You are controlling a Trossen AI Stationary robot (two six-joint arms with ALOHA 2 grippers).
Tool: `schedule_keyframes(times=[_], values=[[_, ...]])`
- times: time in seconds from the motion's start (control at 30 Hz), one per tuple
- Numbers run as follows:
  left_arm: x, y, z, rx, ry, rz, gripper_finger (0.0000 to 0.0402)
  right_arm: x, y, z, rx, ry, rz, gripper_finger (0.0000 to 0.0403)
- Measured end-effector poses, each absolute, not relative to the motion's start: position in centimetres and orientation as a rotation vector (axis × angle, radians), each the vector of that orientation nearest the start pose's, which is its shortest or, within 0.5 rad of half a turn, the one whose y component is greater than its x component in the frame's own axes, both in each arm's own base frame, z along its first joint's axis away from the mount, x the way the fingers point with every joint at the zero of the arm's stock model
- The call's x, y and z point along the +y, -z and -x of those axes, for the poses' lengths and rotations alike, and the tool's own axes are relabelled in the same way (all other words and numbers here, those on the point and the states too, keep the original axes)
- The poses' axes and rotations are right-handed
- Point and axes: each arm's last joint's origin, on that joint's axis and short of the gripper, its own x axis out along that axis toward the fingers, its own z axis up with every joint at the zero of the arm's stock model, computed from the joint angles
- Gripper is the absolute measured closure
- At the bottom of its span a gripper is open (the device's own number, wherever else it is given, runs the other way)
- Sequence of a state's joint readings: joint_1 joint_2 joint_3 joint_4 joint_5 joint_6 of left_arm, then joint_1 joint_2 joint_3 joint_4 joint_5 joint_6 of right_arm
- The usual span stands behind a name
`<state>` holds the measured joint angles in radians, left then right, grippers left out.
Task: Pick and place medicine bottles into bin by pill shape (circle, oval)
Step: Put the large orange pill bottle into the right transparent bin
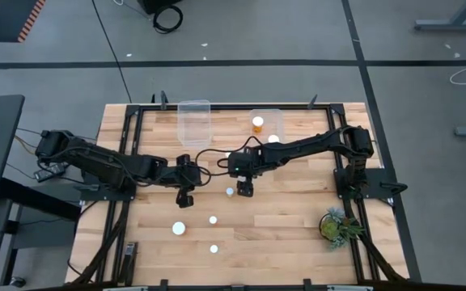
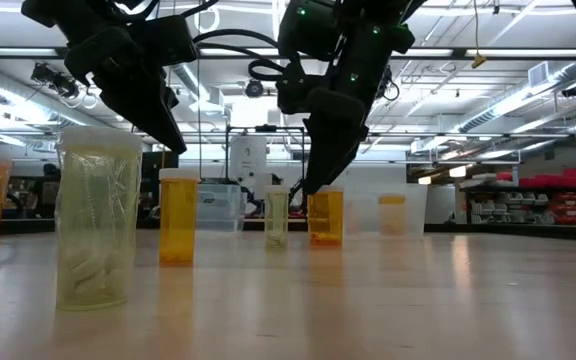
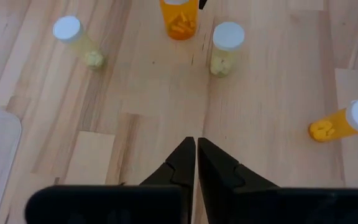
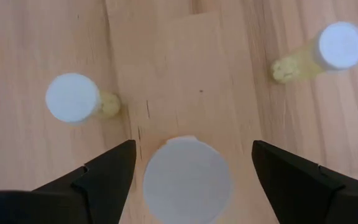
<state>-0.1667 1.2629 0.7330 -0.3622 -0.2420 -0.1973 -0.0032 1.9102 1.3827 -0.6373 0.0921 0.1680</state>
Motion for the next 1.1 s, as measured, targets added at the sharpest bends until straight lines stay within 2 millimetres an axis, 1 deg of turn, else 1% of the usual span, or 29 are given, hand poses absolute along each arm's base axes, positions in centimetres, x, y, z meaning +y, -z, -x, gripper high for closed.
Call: schedule_keyframes(times=[0.1, 0.23, 0.4, 0.5, 0.7, 0.93, 1.1], values=[[-3.3, -20.8, -24.0, 0.861, -0.155, 0.003, 0.0368, -0.4, -19.1, -38.7, 1.165, 0.189, -0.105, 0.0075], [-3.3, -20.8, -24.0, 0.861, -0.155, 0.003, 0.0365, -0.4, -18.3, -38.2, 1.18, 0.196, -0.113, 0.0075], [-3.3, -20.9, -24.0, 0.861, -0.155, 0.003, 0.0374, -0.4, -16.9, -37.8, 1.177, 0.199, -0.117, 0.0075], [-3.3, -20.9, -24.0, 0.861, -0.155, 0.003, 0.0379, -0.4, -16.6, -37.8, 1.155, 0.196, -0.118, 0.0075], [-3.3, -20.9, -24.0, 0.861, -0.155, 0.003, 0.0378, -0.6, -15.9, -37.6, 1.142, 0.185, -0.138, 0.0089], [-3.3, -20.9, -24.0, 0.861, -0.155, 0.002, 0.0366, -0.7, -15.9, -37.8, 1.114, 0.183, -0.141, 0.0107], [-3.3, -20.9, -24.0, 0.861, -0.155, 0.003, 0.037, -0.7, -15.9, -37.8, 1.117, 0.181, -0.138, 0.0122]])
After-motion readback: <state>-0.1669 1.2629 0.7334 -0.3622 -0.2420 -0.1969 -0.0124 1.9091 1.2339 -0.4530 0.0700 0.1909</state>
